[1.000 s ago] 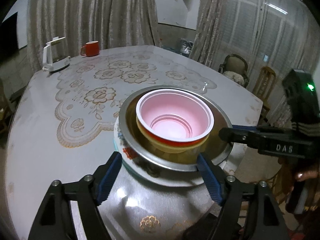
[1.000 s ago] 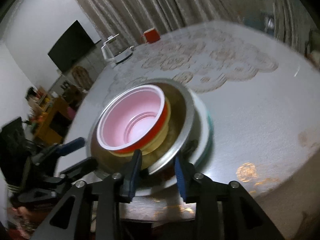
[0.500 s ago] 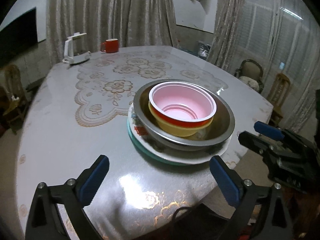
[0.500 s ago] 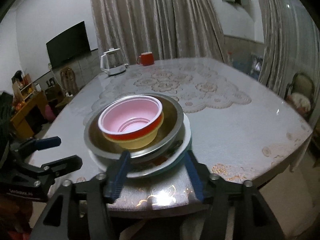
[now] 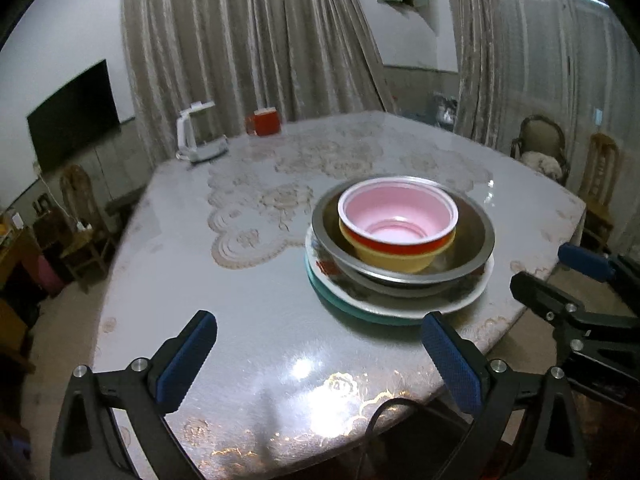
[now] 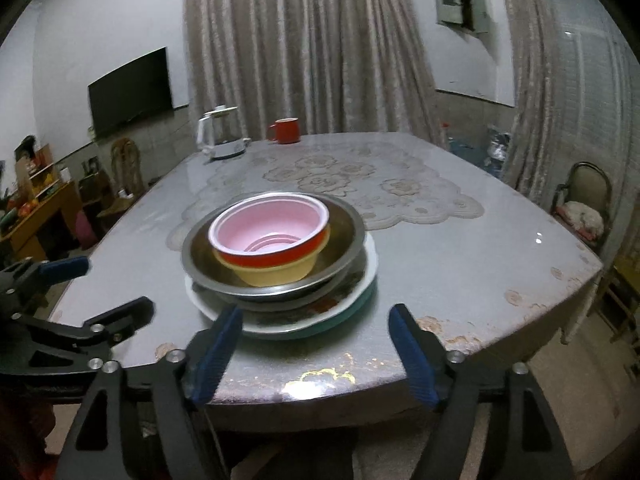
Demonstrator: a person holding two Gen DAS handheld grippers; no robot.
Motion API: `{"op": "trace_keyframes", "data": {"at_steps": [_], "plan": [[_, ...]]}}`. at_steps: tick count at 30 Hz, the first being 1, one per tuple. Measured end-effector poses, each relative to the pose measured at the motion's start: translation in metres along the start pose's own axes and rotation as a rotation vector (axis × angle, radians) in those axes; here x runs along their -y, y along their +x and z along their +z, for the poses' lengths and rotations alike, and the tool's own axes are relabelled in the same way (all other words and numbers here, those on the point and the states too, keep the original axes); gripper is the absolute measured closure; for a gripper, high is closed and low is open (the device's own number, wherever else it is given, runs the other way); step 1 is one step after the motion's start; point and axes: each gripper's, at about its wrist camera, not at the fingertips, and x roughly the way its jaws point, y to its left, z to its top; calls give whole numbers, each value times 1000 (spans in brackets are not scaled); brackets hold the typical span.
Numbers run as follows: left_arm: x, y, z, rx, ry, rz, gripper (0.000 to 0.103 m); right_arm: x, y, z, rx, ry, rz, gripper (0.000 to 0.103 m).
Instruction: Organize plates and bowls
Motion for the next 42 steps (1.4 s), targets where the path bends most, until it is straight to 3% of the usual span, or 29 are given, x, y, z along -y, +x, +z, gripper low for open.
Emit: {"op": "trace_keyframes", "data": {"at_steps": [7,42], "plan": [[-8,-6,0,30,-35,2,0,1,-3,0,13,7,-12,25],[-6,7,-3,-27,-30,34,0,-8,4,3,-20,-15,14,25]]}}
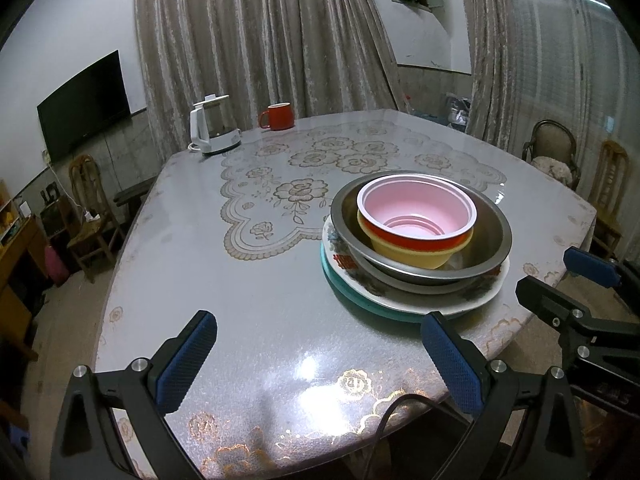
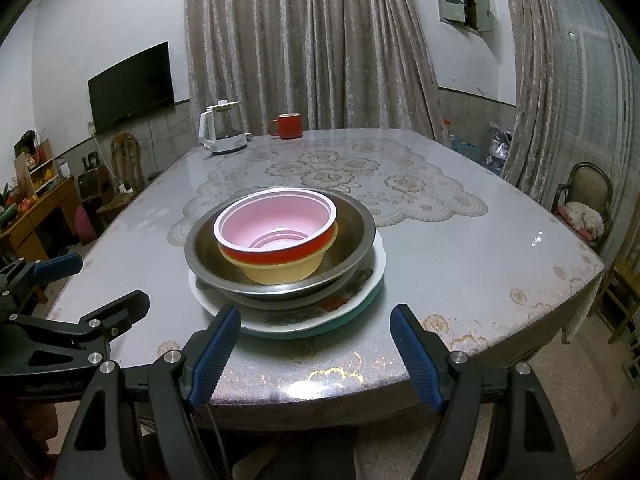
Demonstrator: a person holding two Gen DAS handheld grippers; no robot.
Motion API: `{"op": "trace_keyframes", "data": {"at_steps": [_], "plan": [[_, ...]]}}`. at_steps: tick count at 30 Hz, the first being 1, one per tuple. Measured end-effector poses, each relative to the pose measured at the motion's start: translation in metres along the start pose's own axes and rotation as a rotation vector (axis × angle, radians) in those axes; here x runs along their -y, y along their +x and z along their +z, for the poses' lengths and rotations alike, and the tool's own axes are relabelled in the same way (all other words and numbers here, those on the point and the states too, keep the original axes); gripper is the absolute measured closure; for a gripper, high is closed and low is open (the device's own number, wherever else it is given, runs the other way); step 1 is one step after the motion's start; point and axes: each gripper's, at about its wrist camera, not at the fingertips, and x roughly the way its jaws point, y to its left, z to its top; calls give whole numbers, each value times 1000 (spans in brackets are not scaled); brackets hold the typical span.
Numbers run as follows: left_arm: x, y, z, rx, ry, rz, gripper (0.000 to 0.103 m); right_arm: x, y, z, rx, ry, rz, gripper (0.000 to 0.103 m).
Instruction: Organize plates and bowls
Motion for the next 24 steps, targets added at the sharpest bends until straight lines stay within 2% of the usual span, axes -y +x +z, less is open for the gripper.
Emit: {"op": "trace_keyframes", "data": {"at_steps": [24], "plan": [[1,3,0,-17,4,2,0,-2,6,5,-3,-11,-1,25]]}}
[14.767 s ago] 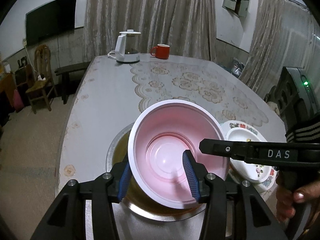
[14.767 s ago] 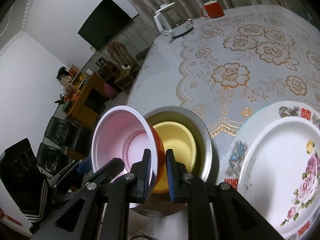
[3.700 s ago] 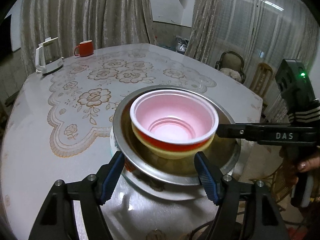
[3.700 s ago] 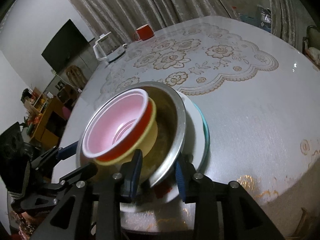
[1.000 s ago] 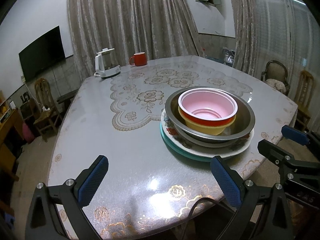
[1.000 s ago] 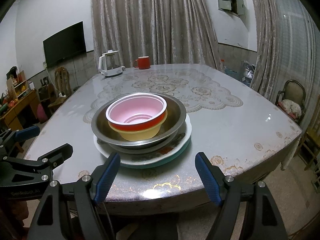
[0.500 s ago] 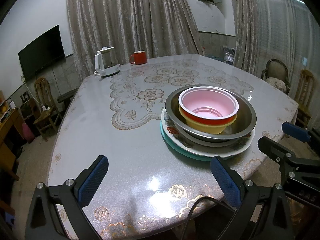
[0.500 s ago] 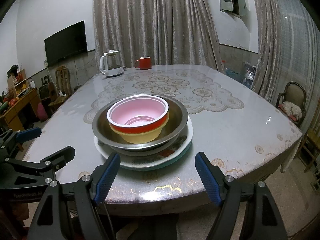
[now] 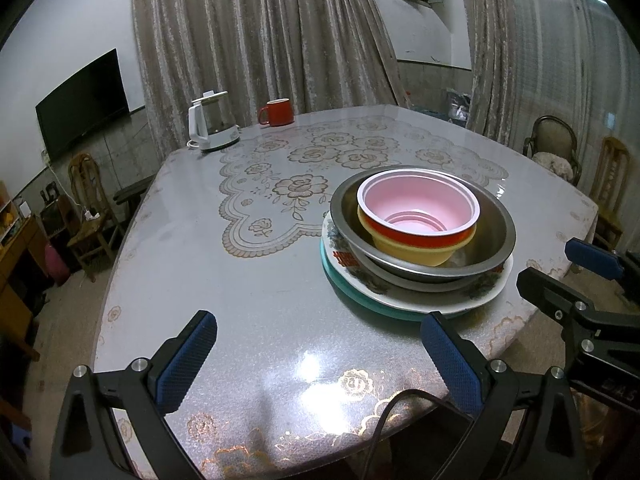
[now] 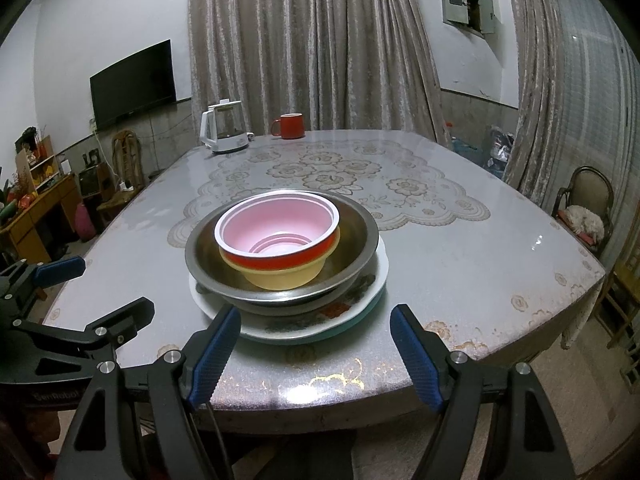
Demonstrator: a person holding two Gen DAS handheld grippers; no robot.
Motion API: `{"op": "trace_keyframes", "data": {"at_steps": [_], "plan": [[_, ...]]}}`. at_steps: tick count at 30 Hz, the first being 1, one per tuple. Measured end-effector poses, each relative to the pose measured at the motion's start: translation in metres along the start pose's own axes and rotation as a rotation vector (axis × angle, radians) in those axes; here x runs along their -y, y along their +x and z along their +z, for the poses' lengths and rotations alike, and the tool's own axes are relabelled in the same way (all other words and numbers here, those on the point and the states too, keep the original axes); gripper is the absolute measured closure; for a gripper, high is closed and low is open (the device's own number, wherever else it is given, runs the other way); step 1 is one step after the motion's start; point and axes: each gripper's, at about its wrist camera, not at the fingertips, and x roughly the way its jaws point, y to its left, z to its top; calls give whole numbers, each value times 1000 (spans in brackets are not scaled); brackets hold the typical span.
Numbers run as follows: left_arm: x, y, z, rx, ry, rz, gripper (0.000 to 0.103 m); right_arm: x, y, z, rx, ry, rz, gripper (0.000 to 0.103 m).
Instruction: Organize plates and bowls
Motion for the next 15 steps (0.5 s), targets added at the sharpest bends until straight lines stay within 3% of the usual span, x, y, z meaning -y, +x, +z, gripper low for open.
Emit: {"op": "trace_keyframes", "data": {"at_steps": [15], "plan": [[2,6,5,-3,-7,-35,0,2,3,2,-9,2,6,25]]}}
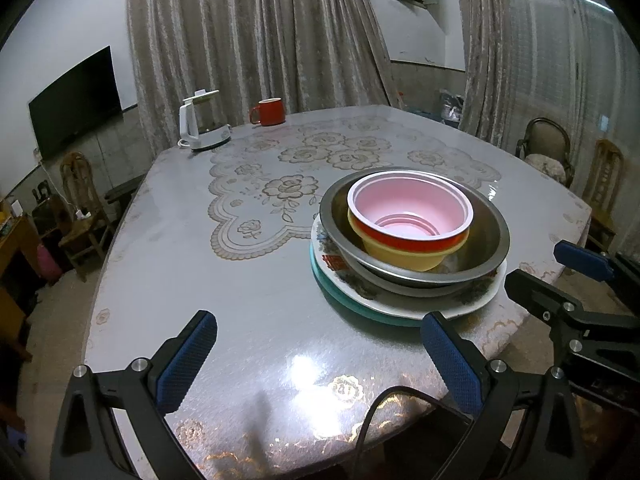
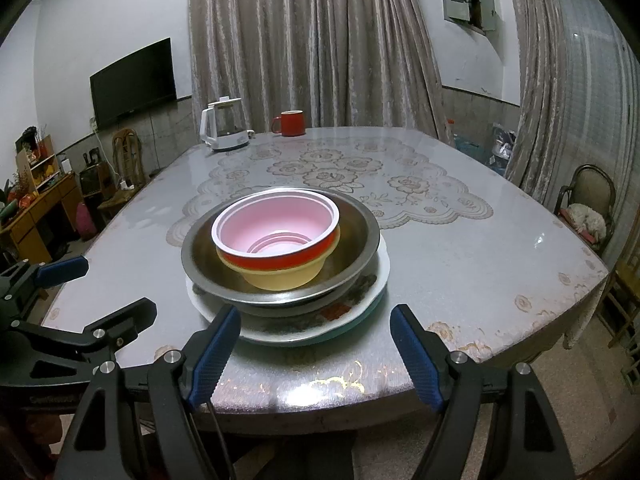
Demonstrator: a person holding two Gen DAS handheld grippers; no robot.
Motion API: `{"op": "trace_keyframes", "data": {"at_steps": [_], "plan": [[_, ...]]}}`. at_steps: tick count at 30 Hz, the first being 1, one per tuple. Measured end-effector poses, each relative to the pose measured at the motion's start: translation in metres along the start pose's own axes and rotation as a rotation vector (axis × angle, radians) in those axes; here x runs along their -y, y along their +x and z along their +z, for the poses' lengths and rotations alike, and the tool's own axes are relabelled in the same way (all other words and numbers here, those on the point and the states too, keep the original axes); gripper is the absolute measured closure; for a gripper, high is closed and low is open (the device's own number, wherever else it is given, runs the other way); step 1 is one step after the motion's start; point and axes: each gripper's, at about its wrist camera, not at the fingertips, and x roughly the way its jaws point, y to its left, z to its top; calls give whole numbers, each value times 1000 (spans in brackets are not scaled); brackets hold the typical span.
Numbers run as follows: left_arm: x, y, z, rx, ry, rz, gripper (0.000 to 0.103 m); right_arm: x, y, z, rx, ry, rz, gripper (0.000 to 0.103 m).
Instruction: Organize plates and bowls
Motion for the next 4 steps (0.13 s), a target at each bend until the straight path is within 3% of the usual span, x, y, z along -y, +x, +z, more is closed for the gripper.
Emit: {"op": "trace_keyframes", "data": {"at_steps": [4], "plan": [[-1,7,3,-13,-3,15,0,5,3,6,2,17,6,25]]}}
